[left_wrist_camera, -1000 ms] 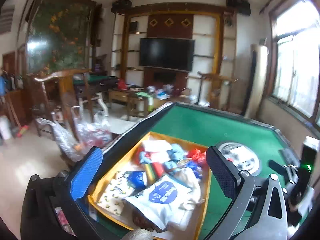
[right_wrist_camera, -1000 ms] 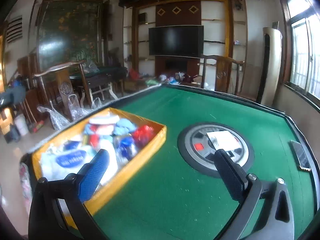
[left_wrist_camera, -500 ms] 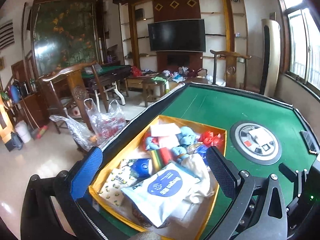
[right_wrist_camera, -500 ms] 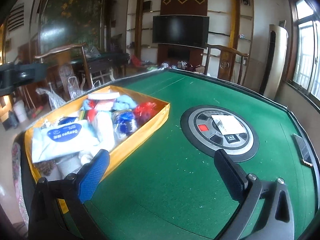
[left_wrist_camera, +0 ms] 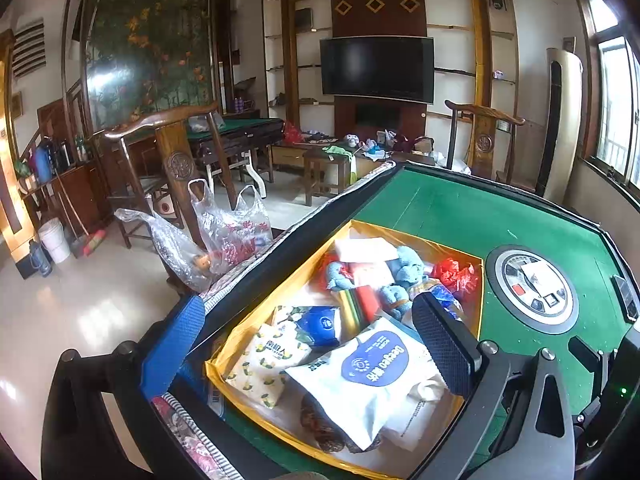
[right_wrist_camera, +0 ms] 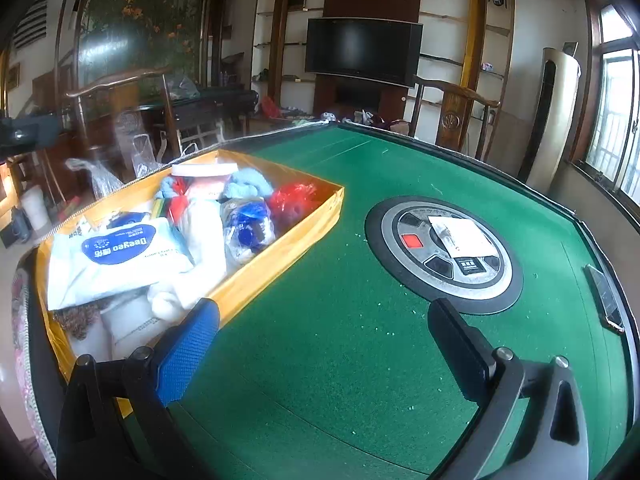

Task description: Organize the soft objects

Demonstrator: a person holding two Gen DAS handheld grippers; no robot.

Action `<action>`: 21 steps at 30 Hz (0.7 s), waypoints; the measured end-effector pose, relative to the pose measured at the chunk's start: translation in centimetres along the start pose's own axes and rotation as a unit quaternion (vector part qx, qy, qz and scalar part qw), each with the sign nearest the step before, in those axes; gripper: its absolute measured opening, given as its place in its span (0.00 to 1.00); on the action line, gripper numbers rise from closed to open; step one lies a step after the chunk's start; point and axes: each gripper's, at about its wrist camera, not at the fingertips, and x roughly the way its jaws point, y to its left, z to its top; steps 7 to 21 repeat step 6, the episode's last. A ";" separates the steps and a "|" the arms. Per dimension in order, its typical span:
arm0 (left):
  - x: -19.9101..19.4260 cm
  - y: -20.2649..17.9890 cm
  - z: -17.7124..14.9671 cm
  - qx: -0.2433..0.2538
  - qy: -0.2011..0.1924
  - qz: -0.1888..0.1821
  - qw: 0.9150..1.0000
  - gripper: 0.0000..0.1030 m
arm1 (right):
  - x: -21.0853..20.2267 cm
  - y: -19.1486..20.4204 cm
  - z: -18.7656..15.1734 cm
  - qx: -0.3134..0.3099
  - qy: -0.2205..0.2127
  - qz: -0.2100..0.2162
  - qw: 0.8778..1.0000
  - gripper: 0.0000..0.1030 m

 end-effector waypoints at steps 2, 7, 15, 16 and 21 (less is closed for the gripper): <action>0.2 0.2 0.0 -0.002 0.001 0.000 1.000 1.00 | 0.1 0.1 0.0 -0.001 0.001 -0.002 1.000 0.99; 0.6 0.6 -0.2 -0.007 0.006 -0.001 1.000 1.00 | 0.2 0.1 -0.1 0.000 0.004 -0.001 1.000 0.99; 0.6 0.6 -0.2 -0.007 0.006 -0.001 1.000 1.00 | 0.2 0.1 -0.1 0.000 0.004 -0.001 1.000 0.99; 0.6 0.6 -0.2 -0.007 0.006 -0.001 1.000 1.00 | 0.2 0.1 -0.1 0.000 0.004 -0.001 1.000 0.99; 0.6 0.6 -0.2 -0.007 0.006 -0.001 1.000 1.00 | 0.2 0.1 -0.1 0.000 0.004 -0.001 1.000 0.99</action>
